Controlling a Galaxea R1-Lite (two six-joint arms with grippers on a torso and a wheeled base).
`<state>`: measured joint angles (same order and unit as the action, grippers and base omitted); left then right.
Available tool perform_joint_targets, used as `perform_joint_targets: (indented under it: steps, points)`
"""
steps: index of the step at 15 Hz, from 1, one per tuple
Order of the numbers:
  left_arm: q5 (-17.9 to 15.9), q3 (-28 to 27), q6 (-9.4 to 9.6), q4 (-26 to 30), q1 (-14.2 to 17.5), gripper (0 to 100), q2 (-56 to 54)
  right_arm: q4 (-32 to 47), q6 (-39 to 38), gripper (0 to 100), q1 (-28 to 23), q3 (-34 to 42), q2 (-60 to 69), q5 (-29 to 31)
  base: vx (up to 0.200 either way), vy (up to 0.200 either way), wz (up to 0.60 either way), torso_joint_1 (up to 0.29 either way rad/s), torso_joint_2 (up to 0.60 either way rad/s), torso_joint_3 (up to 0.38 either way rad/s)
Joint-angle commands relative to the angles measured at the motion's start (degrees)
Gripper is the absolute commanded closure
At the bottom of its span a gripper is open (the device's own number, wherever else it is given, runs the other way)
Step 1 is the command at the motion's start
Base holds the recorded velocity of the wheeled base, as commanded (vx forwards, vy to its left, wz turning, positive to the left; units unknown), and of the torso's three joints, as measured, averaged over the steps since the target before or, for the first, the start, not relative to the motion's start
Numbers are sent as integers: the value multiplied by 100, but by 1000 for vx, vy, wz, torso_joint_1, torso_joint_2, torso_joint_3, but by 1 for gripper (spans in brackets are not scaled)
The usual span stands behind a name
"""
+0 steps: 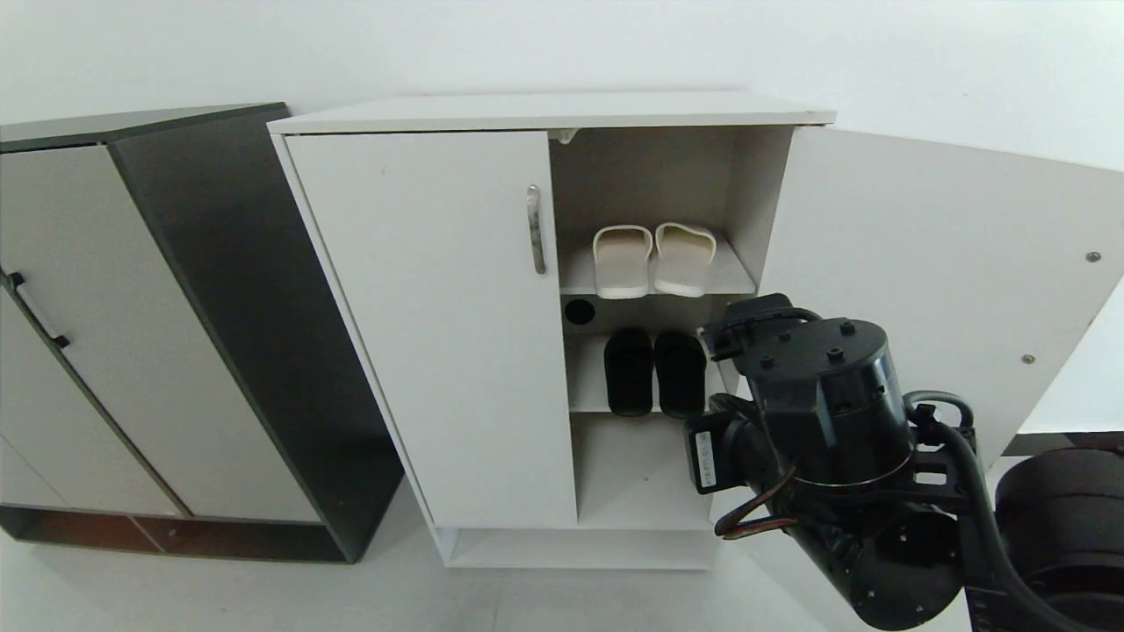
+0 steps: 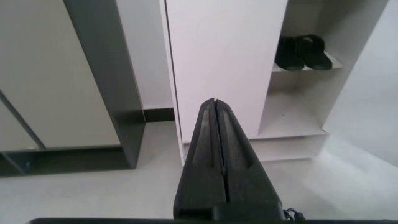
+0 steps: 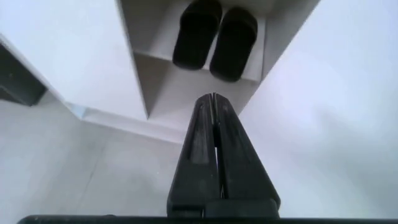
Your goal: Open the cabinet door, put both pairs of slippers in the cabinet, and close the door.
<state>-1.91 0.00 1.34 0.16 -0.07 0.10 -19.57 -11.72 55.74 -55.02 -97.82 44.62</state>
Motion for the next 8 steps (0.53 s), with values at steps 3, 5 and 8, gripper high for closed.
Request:
perform_joint_targets:
  steps: [3,5,8]
  points:
    - [7,0,-2,2,-1,100,8,-56,55,100,-45,79,-9,-6,-133,0,0,2,2,2]
    - [-2,0,-2,2,-1,100,8,-82,82,100,-142,88,-18,-6,0,0,0,0,0,0]
    - [7,0,-2,2,-1,100,8,-100,82,100,-142,114,-36,-6,0,0,0,0,0,0]
